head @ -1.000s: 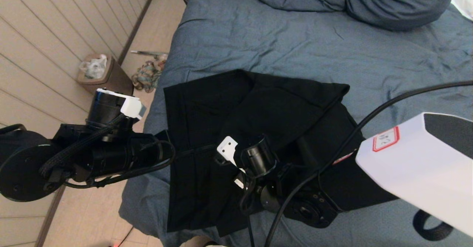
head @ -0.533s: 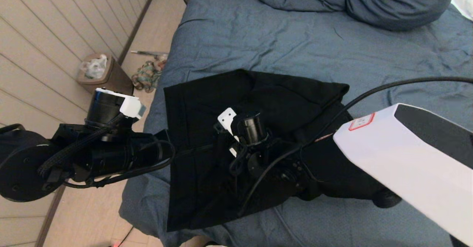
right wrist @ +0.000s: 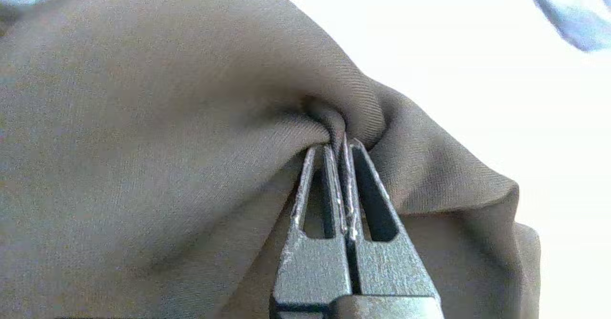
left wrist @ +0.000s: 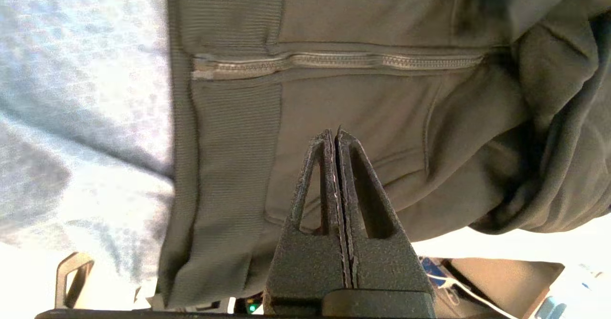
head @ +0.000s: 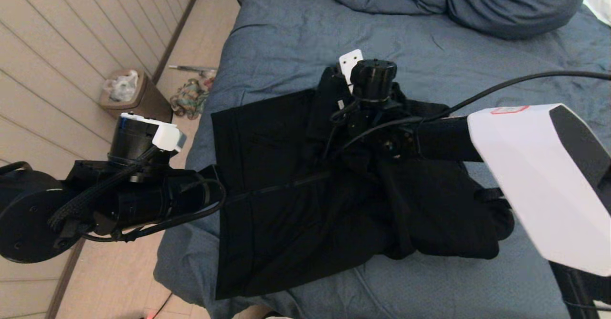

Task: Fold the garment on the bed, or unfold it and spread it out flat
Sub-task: Unfold the black sweatshirt

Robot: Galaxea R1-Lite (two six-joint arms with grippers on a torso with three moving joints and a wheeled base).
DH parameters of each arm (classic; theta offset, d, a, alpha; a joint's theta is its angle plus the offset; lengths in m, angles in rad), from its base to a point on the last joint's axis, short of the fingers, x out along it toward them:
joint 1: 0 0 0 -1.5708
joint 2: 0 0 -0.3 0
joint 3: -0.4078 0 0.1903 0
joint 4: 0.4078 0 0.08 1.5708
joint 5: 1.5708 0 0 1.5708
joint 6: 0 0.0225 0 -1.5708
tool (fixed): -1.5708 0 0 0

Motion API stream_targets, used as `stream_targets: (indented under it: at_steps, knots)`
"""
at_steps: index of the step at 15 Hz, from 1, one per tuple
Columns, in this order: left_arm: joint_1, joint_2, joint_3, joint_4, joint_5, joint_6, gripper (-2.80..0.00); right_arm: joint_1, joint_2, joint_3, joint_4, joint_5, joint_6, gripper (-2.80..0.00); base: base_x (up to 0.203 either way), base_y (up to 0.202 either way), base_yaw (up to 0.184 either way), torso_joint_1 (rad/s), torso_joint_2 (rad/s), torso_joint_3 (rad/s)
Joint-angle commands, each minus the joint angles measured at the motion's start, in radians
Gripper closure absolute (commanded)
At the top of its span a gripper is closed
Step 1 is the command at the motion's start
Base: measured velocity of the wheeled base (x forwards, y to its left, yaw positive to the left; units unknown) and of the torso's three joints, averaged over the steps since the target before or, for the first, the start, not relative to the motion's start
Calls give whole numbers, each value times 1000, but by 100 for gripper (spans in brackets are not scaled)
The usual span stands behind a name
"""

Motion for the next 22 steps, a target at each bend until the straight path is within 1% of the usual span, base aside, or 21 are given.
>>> stream_targets:
  at_steps: [1,2,3,4,6,8,10,14,16,17,18,19,20,22]
  knots:
    - [0,0,3,-11,1,-6,0,-30,24,-33,-4,-2,-4,0,0,0,0,0,0,0]
    - [0,0,3,-12,1,-6,0,-74,28,-35,-7,1,-5,0,0,0,0,0,0,0]
    - [0,0,8,-12,-1,-6,0,-154,31,-37,-10,7,-5,0,0,0,0,0,0,0]
    - [0,1,8,-14,-1,-6,0,-257,34,-38,-12,18,-5,0,0,0,0,0,0,0]
    - [0,11,8,-14,-3,-6,0,-412,39,-40,-23,44,-3,0,0,0,0,0,0,0]
    - [0,16,9,-14,-3,-6,0,-517,49,-40,-75,58,-3,0,0,0,0,0,0,0]
    - [0,19,9,-14,-3,-6,0,-560,58,-31,-113,61,-3,0,0,0,0,0,0,0]
    - [0,19,9,-14,-3,-6,0,-604,56,-29,-113,79,2,0,0,0,0,0,0,0]
    - [0,17,11,-14,-3,-6,0,-592,49,-24,-105,99,41,0,0,0,0,0,0,0]
    - [0,17,11,-14,-3,-6,0,-587,47,-23,-105,103,43,0,0,0,0,0,0,0]
    - [0,17,9,-14,-3,-6,0,-556,41,-22,-105,108,45,0,0,0,0,0,0,0]
    - [0,17,9,-14,-3,-6,0,-543,36,-21,-106,109,46,0,0,0,0,0,0,0]
    - [0,16,9,-14,-1,-6,0,-528,26,-20,-113,108,46,-280,0,0,0,0,0,0]
    - [0,13,9,-14,-3,-6,0,-498,-4,-12,-98,111,46,-280,0,0,0,0,0,0]
